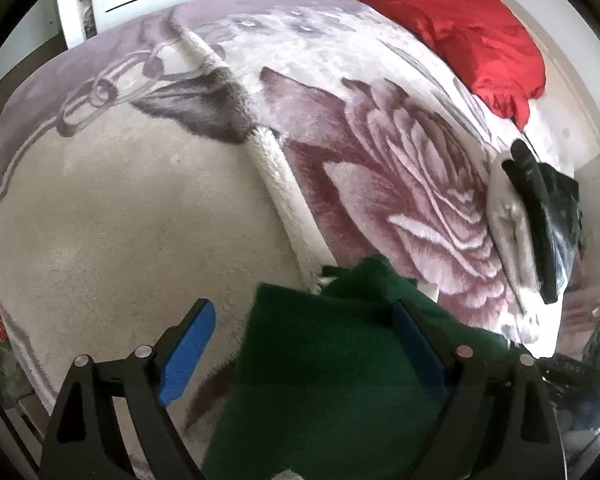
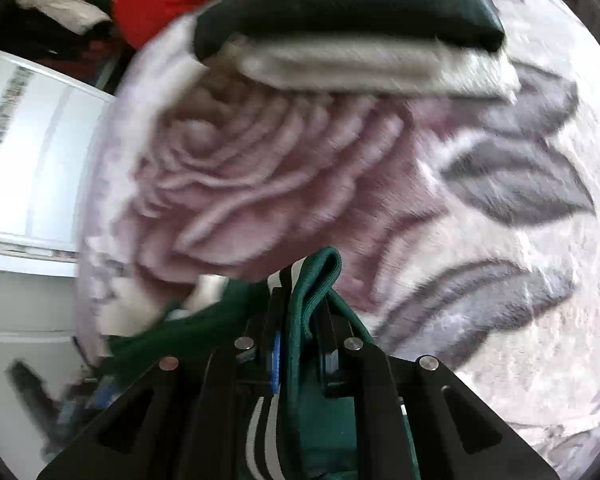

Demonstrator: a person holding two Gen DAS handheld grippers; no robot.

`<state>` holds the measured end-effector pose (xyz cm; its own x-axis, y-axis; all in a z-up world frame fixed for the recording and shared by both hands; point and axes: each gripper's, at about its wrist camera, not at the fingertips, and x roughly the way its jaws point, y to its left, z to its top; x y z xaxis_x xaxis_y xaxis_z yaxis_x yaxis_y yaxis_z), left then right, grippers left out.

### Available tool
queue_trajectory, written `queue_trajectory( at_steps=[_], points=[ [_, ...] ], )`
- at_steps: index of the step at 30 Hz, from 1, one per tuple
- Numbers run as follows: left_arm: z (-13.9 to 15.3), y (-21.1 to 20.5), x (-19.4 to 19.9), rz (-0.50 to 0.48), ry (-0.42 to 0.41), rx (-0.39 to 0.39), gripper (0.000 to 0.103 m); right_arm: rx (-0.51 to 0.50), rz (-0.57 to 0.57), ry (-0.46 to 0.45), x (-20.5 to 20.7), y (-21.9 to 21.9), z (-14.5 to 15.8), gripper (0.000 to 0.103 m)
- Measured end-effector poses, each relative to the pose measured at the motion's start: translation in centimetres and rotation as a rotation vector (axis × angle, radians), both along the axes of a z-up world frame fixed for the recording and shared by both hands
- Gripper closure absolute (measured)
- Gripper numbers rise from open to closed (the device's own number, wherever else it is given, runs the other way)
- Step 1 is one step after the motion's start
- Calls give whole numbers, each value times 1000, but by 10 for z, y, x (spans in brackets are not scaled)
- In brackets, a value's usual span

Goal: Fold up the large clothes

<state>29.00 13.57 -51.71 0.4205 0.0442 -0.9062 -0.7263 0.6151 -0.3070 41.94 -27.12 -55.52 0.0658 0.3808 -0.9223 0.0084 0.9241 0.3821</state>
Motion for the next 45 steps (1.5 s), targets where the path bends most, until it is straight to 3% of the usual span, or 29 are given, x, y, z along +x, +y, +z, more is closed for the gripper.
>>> queue_trajectory(
  at_steps=[1, 3, 5, 8, 12, 14, 16, 17, 18, 21, 23, 25, 26, 28, 30, 33, 35, 40, 42, 45],
  points=[
    [2, -3, -2, -7, -3, -6, 13, 10, -1, 37, 1, -3, -6, 84],
    [6, -10, -10, -14, -10, -20, 13, 69, -22, 80, -4, -17, 1, 51],
    [8, -20, -22, -16, -4, -33, 13, 121, -27, 88, -21, -38, 20, 44],
    [4, -38, -39, 6, 7, -55, 13, 114, -21, 97, -65, -68, 34, 29],
    [-11, -64, -60, 25, 50, -88, 13, 107, -35, 226, -122, -88, 6, 28],
    [-20, -75, -67, 10, 88, -90, 13, 58, -43, 292, -139, -91, -16, 28],
    [-23, -80, -73, 3, 100, -81, 13, 97, -77, 360, -153, -91, -37, 34],
    [-23, -80, -76, 0, 103, -77, 13, 140, -133, 324, -157, -95, -36, 58],
    [-23, -79, -79, 4, 104, -73, 13, 134, -155, 274, -158, -96, -29, 88],
    [-26, -73, -87, 35, 111, -67, 13, 40, -199, 162, -163, -101, 0, 95],
    [-28, -67, -92, 65, 116, -94, 13, -77, -184, 210, -167, -108, -15, 94],
    [-25, -59, -98, 94, 108, -107, 13, -29, -230, 346, -172, -117, -33, 93],
    [-22, -53, -100, 103, 99, -115, 13, -26, -212, 351, -171, -114, -26, 87],
    [-15, -42, -99, 107, 66, -133, 13, -91, -107, 302, -162, -99, 8, 73],
    [-10, -27, -92, 95, 41, -140, 13, -132, -15, 214, -151, -80, 48, 53],
    [3, -5, -81, 96, 40, -82, 13, -133, 175, 99, -129, -21, 92, 52],
    [7, 4, -81, 100, 52, -42, 13, -127, 300, 46, -117, 25, 105, 52],
    [5, 30, -98, 173, 120, 21, 13, -102, 616, -30, -106, 185, 94, 52],
    [-2, 42, -109, 207, 130, -5, 13, -163, 771, -83, -118, 249, 81, 52],
    [-14, 57, -127, 266, 122, -63, 13, -299, 976, -123, -135, 310, 53, 52]
  ],
)
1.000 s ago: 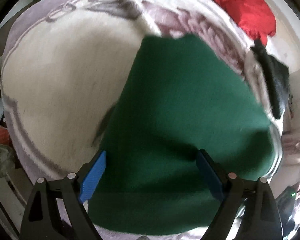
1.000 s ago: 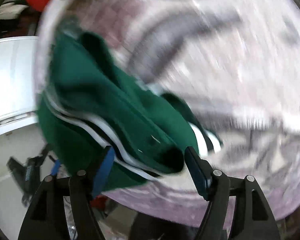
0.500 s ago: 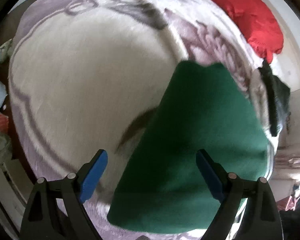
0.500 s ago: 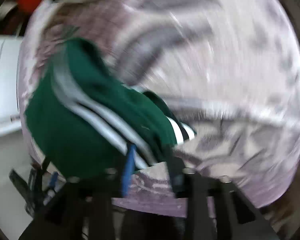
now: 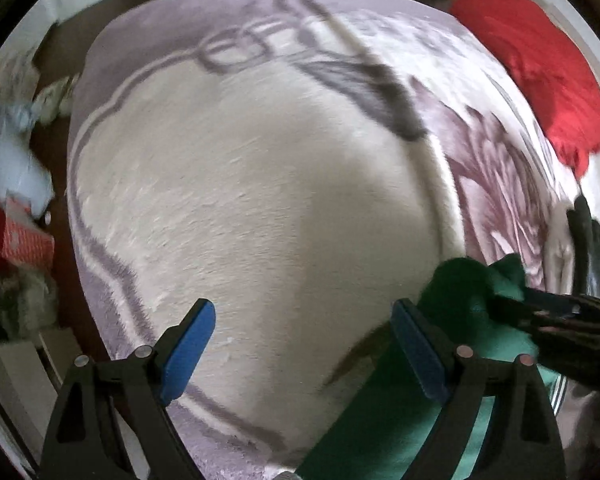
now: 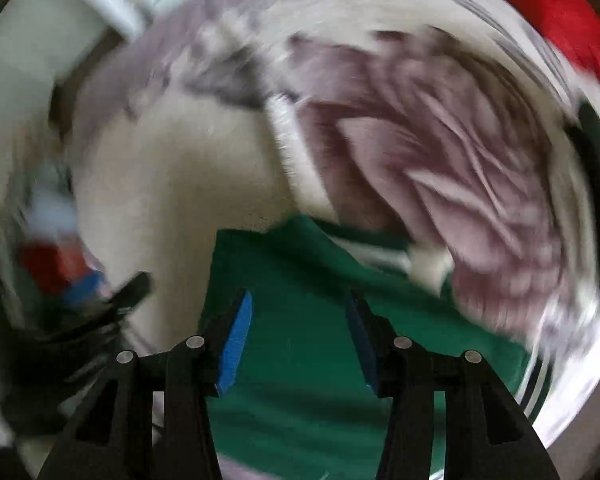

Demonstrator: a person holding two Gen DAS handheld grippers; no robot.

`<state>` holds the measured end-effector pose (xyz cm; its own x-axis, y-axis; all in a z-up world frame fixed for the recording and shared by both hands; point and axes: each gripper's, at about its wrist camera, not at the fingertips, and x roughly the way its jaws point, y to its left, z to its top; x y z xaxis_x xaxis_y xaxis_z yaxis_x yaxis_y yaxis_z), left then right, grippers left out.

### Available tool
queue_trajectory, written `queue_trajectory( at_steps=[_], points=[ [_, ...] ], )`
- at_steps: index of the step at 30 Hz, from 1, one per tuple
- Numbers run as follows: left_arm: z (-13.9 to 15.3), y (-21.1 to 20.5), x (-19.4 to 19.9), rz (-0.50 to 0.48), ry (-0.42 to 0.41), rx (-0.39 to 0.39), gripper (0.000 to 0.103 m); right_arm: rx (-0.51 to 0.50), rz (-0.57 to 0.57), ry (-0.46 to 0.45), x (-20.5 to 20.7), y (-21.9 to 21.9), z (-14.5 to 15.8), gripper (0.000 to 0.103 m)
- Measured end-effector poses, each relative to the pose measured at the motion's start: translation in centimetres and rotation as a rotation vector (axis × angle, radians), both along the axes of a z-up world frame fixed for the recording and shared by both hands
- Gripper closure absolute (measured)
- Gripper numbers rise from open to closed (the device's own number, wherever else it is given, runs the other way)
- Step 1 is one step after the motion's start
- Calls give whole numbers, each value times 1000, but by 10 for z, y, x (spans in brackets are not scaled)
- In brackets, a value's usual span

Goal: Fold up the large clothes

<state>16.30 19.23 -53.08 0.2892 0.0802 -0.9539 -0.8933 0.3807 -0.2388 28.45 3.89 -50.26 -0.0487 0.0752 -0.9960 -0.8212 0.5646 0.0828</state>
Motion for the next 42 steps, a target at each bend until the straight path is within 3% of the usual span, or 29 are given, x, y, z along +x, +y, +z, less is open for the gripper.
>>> queue_trajectory(
  at_steps=[2, 5, 7, 9, 11, 13, 14, 15, 17, 19, 22, 23, 24, 25, 28, 29, 31, 33, 35, 37, 39, 42],
  points=[
    [-5, 5, -5, 15, -1, -21, 13, -90, 101, -26, -4, 20, -23, 53],
    [-9, 8, -9, 25, -22, -47, 13, -112, 111, 16, 1, 30, -40, 89],
    [-10, 8, -11, 39, -40, -53, 13, -76, 5, 75, 20, 26, -30, 101],
    [-15, 10, -10, 47, -55, -88, 13, -40, -152, 90, 50, 13, -28, 103],
    [-16, 13, -9, 55, -82, -115, 13, -89, -243, 118, 75, 0, -41, 103],
    [-13, 14, -8, 54, -87, -100, 13, -41, -234, 187, 80, -1, -32, 102],
    [-12, 15, -8, 56, -85, -90, 13, -18, -190, 179, 78, 3, -22, 94],
    [-12, 16, -9, 61, -85, -85, 13, 3, -118, 157, 71, 10, -10, 63],
    [-16, 18, -8, 76, -88, -94, 13, 10, -3, 107, 58, 25, -1, 22],
    [-19, 19, -7, 82, -83, -107, 13, -37, 81, 130, 41, 44, -13, 21],
    [-20, 19, -9, 88, -81, -100, 13, -219, 234, 157, 12, 66, -65, 21],
    [-21, 19, -9, 89, -79, -95, 13, -249, 318, 107, -2, 71, -76, 28],
    [-22, 18, -11, 89, -77, -95, 13, -259, 358, 93, -10, 73, -82, 49],
    [-24, 17, -13, 91, -75, -98, 13, -296, 368, 118, -14, 74, -90, 55],
    [-30, 18, -19, 104, -75, -123, 13, -346, 200, 213, 3, 70, -100, 65],
    [-31, 19, -22, 114, -81, -132, 13, -339, 71, 285, 21, 65, -102, 70],
    [-30, 21, -25, 140, -97, -142, 13, -280, -317, 518, 66, 31, -107, 73],
    [-26, 25, -26, 162, -122, -143, 13, -221, -568, 680, 87, -6, -114, 75],
    [-24, 28, -24, 157, -126, -138, 13, -173, -666, 777, 95, -31, -122, 74],
    [-20, 31, -20, 146, -133, -126, 13, -149, -565, 729, 93, -24, -114, 69],
    [-15, 34, -15, 119, -154, -113, 13, -129, -413, 628, 89, -2, -91, 57],
    [-12, 30, -2, 53, -186, -122, 13, -43, -358, 468, 96, 6, -49, 44]
  ],
)
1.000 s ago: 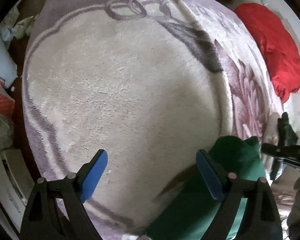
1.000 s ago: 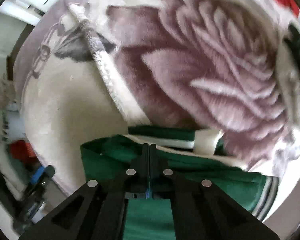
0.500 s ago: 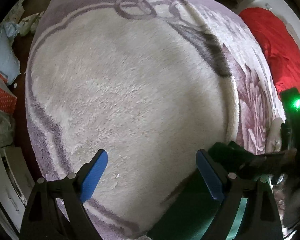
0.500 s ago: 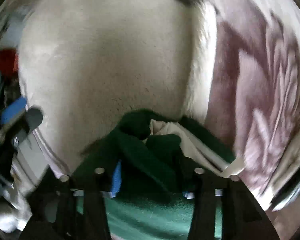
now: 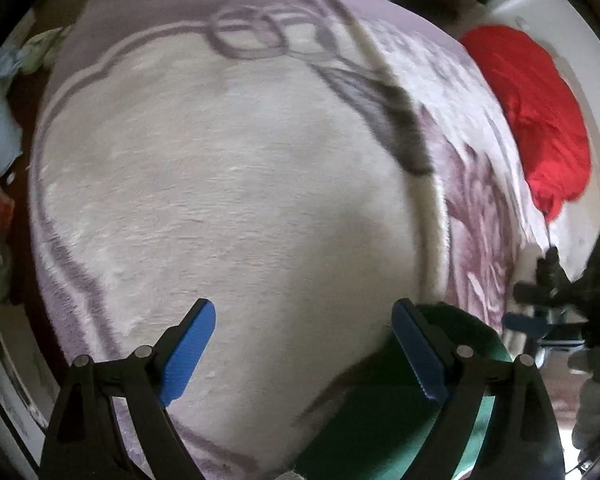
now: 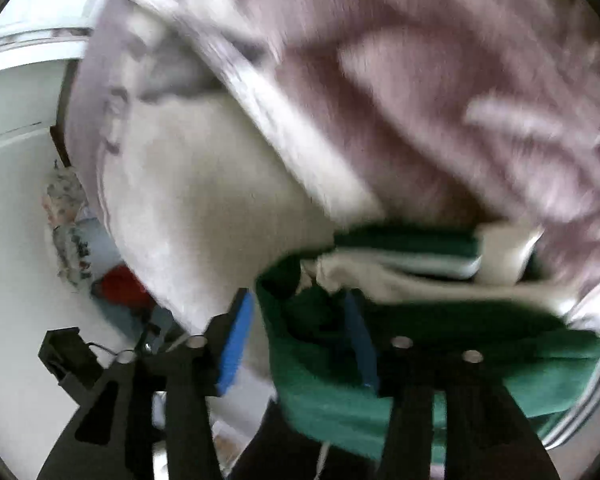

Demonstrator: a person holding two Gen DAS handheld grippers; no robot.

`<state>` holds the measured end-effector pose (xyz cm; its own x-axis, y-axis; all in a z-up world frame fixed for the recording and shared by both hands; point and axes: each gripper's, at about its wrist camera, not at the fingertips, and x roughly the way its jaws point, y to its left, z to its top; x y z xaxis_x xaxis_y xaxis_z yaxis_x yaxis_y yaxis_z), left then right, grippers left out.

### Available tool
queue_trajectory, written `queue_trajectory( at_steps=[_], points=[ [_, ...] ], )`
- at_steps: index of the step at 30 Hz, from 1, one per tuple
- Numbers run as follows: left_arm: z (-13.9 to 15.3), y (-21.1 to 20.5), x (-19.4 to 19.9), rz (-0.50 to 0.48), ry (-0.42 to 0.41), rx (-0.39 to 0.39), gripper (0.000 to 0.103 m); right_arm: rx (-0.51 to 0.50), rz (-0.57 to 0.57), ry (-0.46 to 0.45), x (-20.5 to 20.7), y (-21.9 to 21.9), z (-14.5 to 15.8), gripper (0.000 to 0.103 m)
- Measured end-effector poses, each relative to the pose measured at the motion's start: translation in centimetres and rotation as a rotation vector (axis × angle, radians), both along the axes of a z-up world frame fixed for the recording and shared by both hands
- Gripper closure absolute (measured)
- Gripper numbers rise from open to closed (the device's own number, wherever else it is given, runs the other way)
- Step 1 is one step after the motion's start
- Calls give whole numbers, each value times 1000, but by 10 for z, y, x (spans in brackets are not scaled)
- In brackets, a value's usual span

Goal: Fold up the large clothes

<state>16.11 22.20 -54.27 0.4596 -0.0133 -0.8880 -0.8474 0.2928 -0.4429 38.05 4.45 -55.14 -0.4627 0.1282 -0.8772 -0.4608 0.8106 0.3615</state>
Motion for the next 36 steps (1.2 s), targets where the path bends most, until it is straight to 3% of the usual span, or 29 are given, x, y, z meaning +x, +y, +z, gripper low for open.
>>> queue_trajectory(
  at_steps=[5, 8, 10, 12, 14, 16, 19, 20, 21, 22, 23, 27, 29, 31, 33, 34, 36],
  points=[
    [4, -27, 44, -176, -56, -25, 13, 10, -110, -241, 19, -54, 61, 40],
    [-6, -53, 89, -330, 1, 21, 13, -28, -222, -373, 14, -129, 92, 37],
    [-17, -60, 108, -352, 48, 61, 12, -80, -303, -436, 14, -181, 100, 29],
    [-27, -55, 115, -342, 51, 74, 4, -109, -352, -492, 10, -222, 96, 23],
    [-36, -45, 115, -314, 41, 50, 0, -131, -356, -501, 10, -254, 77, 22],
    [-38, -42, 114, -307, 33, 39, 0, -94, -401, -446, 16, -280, 50, 22],
    [-29, -47, 119, -315, 62, 88, 0, 36, -530, -234, 29, -304, -4, 23],
    [-26, -49, 122, -320, 70, 108, 0, 69, -586, -165, 33, -309, -22, 31],
    [-23, -52, 124, -326, 90, 138, 0, 125, -640, -143, 34, -314, -32, 54],
    [-21, -54, 125, -324, 106, 158, 0, 150, -635, -148, 32, -311, -37, 69],
    [-20, -55, 125, -319, 112, 170, 0, 173, -612, -154, 29, -303, -36, 76],
    [-25, -53, 131, -291, 91, 150, 0, 262, -572, -339, 29, -291, 11, 80],
    [-24, -57, 135, -297, 106, 167, 0, 264, -587, -331, 38, -295, -3, 80],
    [-18, -58, 136, -295, 131, 186, 0, 200, -547, -290, 43, -295, -34, 69],
    [-9, -57, 128, -266, 109, 158, 0, 171, -515, -192, 49, -298, -53, 42],
    [-4, -58, 122, -247, 71, 131, 0, 180, -523, -175, 51, -303, -51, 37],
    [8, -66, 107, -214, -5, 89, 0, 218, -522, -176, 48, -319, -32, 18]
  ],
)
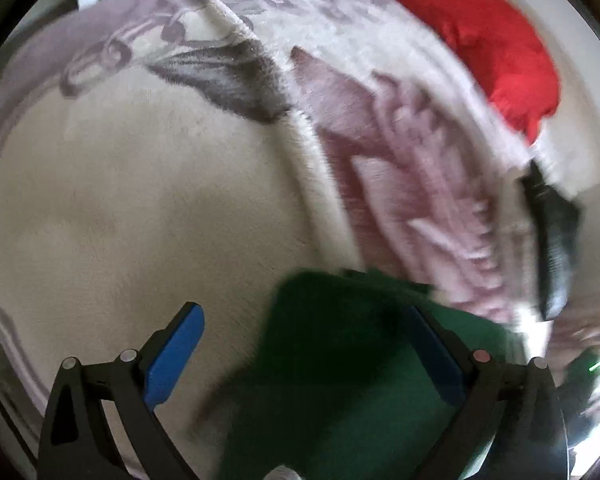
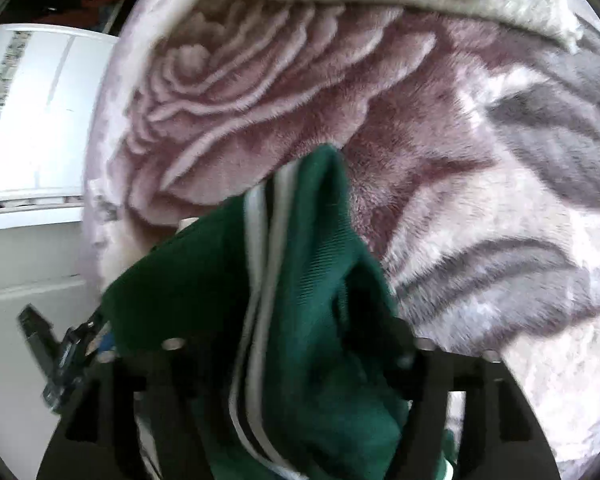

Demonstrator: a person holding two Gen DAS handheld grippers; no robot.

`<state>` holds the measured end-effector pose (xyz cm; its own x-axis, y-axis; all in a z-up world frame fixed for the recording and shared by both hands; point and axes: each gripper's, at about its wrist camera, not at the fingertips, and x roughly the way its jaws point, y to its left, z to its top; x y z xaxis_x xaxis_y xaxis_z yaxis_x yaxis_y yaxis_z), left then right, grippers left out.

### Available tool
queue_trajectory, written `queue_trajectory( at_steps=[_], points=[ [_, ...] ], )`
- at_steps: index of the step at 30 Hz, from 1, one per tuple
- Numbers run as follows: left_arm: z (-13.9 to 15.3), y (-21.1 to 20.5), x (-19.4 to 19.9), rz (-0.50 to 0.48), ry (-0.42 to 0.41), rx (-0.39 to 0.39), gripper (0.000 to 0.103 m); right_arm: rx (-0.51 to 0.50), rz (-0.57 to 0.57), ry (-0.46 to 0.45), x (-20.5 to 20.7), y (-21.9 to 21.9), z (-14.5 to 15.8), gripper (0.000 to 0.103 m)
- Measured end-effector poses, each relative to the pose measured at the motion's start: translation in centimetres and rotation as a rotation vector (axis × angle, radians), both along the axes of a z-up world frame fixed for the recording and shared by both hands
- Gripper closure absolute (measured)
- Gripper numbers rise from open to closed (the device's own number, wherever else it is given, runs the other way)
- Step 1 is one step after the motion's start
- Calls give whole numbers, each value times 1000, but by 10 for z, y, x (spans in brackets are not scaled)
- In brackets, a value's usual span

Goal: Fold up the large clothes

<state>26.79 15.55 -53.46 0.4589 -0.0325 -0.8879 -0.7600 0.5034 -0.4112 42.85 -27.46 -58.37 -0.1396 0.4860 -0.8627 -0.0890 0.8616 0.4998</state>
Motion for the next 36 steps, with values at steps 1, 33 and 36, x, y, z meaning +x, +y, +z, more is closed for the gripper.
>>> queue_trajectory(
  at_steps=[1, 33, 36],
  points=[
    [4, -6, -6, 2, -15, -6, 0, -4, 7, -16, -2, -5, 5, 15],
    [-46, -42, -32, -54, -263, -198, 48, 443, 87, 225, -68, -33, -91, 40],
    [-29, -38, -25, -92, -274, -193, 57, 455, -1, 240, -80, -44, -84, 53]
  ],
)
